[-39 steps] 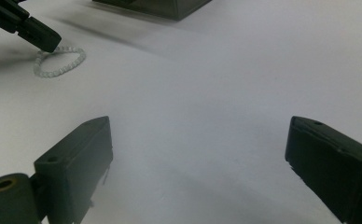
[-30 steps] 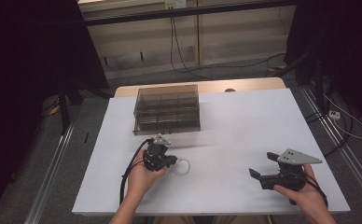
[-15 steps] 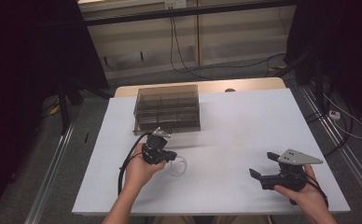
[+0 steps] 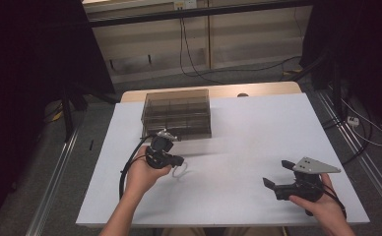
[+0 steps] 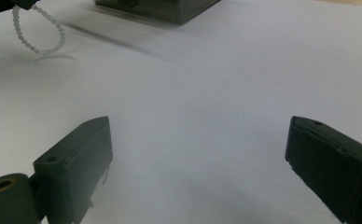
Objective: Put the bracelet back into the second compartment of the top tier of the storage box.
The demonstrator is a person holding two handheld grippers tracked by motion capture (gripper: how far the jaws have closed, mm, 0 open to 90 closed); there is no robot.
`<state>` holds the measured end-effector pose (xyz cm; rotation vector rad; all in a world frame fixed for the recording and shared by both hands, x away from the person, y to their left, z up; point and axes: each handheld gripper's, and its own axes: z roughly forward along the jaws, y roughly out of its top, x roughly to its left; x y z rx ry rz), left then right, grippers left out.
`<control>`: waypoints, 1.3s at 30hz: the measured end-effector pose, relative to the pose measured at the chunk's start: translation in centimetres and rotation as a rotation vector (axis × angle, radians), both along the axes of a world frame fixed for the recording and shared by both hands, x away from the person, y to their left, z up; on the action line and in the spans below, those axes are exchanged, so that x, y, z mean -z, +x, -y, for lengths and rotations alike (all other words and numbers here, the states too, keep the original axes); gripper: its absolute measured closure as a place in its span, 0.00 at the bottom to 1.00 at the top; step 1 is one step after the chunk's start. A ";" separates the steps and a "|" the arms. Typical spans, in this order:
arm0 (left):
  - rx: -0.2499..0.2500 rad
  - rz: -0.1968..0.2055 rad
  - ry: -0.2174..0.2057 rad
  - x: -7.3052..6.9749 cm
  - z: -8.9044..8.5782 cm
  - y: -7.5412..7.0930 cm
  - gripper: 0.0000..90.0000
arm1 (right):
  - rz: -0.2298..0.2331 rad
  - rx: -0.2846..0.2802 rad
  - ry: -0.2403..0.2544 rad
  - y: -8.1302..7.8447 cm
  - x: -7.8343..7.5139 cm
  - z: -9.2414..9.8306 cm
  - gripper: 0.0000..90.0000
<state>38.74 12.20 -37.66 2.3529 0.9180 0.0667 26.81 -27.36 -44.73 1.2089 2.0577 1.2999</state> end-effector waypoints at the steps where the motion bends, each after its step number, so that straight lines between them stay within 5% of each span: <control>1: 0.002 0.003 0.001 -0.1 0.0 0.0 0.97 | 0.000 0.002 0.002 0.0 0.0 0.0 0.08; 39: 0.020 -0.027 0.034 -5.3 0.4 1.8 0.97 | 0.002 -0.005 0.018 -0.1 -0.1 0.0 0.08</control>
